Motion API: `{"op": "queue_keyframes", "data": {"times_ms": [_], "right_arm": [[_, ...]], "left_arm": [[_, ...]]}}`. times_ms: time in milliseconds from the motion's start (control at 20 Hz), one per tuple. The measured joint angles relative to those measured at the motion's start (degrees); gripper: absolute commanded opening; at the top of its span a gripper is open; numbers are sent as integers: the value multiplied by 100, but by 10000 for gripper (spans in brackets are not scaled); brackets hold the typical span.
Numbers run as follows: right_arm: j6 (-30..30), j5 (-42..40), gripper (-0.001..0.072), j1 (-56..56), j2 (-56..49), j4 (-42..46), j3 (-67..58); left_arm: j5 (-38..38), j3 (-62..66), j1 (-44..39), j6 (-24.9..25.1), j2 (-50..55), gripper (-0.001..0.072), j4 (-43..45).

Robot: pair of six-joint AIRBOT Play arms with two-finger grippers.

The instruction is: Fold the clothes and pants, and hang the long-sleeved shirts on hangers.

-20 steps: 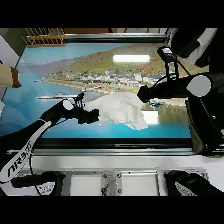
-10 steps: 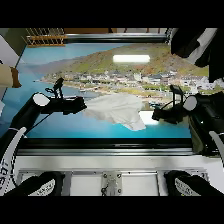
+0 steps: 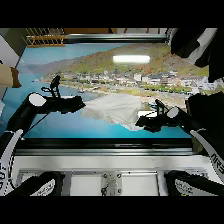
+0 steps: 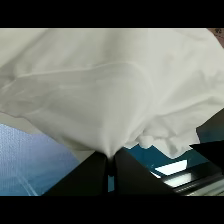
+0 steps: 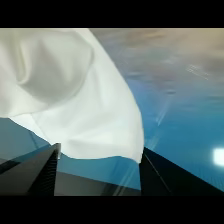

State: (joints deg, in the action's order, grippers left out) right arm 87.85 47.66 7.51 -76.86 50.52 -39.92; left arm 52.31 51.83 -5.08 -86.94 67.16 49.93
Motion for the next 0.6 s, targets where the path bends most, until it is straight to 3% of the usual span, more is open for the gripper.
{"op": "queue_keyframes", "data": {"times_ms": [50, 150, 200, 400, 600], "right_arm": [[-57, -105, 474, 72, -37, -87, 11], [-127, -361, 94, 173, -87, -225, 24], [-146, -472, 13, 199, -109, -212, 35], [-201, -636, 11, 173, -20, -116, -144], [-223, 232, 11, -345, 597, 1152, -1257]], "left_arm": [[-2, 0, 2, 2, -2, 8, 0], [-11, 0, 0, 0, -2, 8, 0], [-26, 0, 2, 0, -4, 8, -2], [-13, 90, 92, 0, -15, 7, -2], [52, 892, 590, 0, -372, 8, 2]]}}
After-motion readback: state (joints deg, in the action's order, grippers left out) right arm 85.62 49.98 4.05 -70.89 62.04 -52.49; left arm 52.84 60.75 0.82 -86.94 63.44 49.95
